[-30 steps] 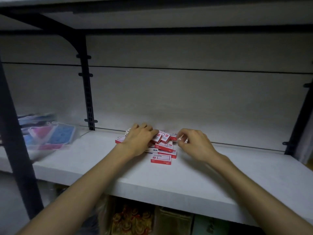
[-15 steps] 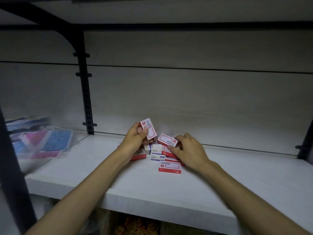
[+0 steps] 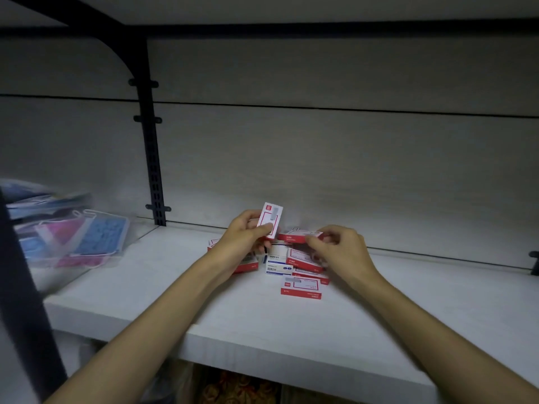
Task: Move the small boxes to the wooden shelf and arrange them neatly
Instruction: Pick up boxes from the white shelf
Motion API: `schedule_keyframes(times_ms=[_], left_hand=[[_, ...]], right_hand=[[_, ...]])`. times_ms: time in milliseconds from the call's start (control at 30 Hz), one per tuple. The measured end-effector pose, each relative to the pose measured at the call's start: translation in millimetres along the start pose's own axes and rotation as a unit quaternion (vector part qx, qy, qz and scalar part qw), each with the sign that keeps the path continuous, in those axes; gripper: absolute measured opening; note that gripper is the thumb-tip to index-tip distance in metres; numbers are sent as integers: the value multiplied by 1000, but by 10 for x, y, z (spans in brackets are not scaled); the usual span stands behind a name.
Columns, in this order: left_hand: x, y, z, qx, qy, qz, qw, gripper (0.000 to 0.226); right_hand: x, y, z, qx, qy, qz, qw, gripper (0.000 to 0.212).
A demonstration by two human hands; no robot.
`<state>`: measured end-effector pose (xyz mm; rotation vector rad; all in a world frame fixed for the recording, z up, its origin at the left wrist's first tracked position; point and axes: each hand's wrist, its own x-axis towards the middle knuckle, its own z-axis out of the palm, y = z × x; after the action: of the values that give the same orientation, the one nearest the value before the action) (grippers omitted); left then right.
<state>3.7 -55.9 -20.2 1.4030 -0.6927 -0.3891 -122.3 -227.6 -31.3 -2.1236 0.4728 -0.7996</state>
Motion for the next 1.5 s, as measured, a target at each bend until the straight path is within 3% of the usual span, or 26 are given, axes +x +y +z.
schedule_keyframes(times_ms=[200, 300, 533, 700, 767, 933, 1067, 1133, 1367, 1500], left_hand=[[-56, 86, -10, 48, 0, -24, 999, 29], [-135, 97, -31, 42, -19, -26, 999, 29], [-273, 107, -78, 71, -23, 0, 997, 31], [-327, 114, -108, 82, -40, 8, 996, 31], [-351, 120, -119, 82, -46, 10, 996, 31], [-431, 134, -111, 96, -71, 7, 993, 32], [-491, 159, -131, 117, -87, 4, 989, 34], [-514, 166, -160, 119, -89, 5, 989, 34], [-556, 151, -266, 119, -91, 11, 989, 35], [-576, 128, -273, 106, -94, 23, 990, 35]], right_hand=[[60, 4, -93, 161, -18, 114, 980, 59], [75, 25, -127, 210, -29, 118, 970, 63], [-13, -32, -197, 290, -97, 144, 941, 39], [-128, -113, -300, 474, -83, 196, 854, 32], [-165, -136, -319, 503, -84, 204, 835, 35], [-235, -76, -266, 493, -56, 222, 839, 37], [-261, -13, -256, 343, -33, 199, 917, 47], [-283, -11, -250, 308, -26, 193, 931, 55], [-390, -189, -206, 312, -59, 177, 932, 38], [-468, -263, -166, 331, -37, 176, 926, 32]])
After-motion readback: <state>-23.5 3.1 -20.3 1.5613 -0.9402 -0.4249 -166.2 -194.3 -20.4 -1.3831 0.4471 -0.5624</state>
